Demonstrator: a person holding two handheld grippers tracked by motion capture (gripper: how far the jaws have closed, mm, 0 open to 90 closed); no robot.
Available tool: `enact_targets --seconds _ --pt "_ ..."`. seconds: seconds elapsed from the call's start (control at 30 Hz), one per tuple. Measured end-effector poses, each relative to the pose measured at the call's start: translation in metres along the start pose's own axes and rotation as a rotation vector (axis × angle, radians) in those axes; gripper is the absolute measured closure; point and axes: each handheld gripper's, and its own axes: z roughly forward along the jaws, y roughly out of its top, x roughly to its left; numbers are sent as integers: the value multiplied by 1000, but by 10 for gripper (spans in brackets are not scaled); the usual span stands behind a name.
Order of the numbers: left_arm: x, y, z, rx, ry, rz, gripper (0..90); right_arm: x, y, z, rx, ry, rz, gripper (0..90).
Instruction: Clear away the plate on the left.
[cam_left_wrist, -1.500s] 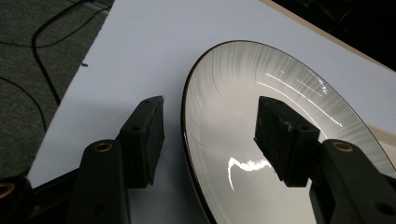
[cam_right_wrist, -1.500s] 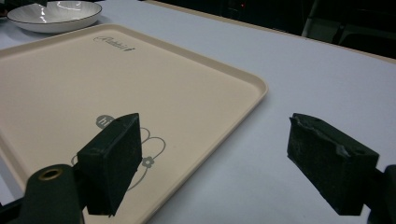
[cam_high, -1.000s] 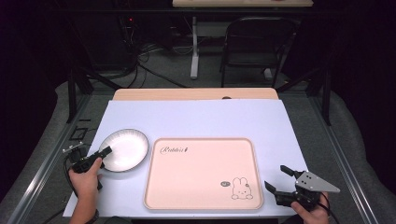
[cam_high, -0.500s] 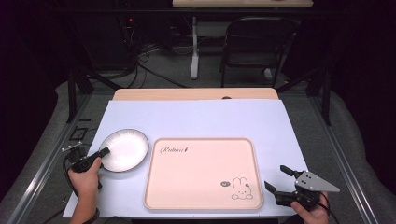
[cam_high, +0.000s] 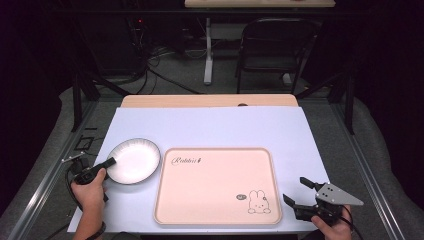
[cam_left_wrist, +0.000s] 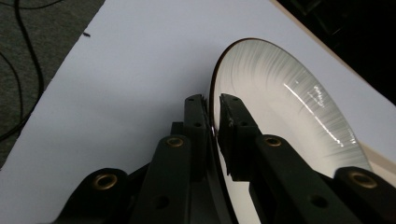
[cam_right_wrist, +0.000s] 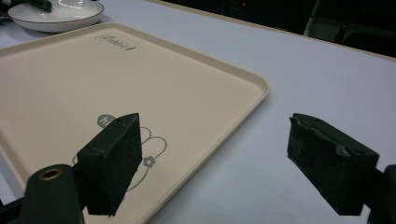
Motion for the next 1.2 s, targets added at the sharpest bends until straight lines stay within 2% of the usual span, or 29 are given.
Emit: enact_targets --seconds 0.07,0.2,0.37,0.5,0.6,0.97,1.2 --pt "-1 1 -3 -12 -16 2 838 0 0 0 -1 0 -1 173" --pt "-5 2 -5 -15 -8 21 842 0 0 0 0 1 1 173" --pt "-9 4 -8 -8 -3 19 845 0 0 0 -2 -1 -3 173" --pt "-20 7 -12 -12 26 70 846 0 0 -1 -2 -2 -1 173" --pt "-25 8 -13 -18 37 88 846 0 0 0 -2 -2 -1 173" --pt "-32 9 -16 -28 42 98 843 0 0 -1 -4 -2 -2 173" --pt "-39 14 -20 -32 43 118 837 0 0 -1 -4 -3 -2 173"
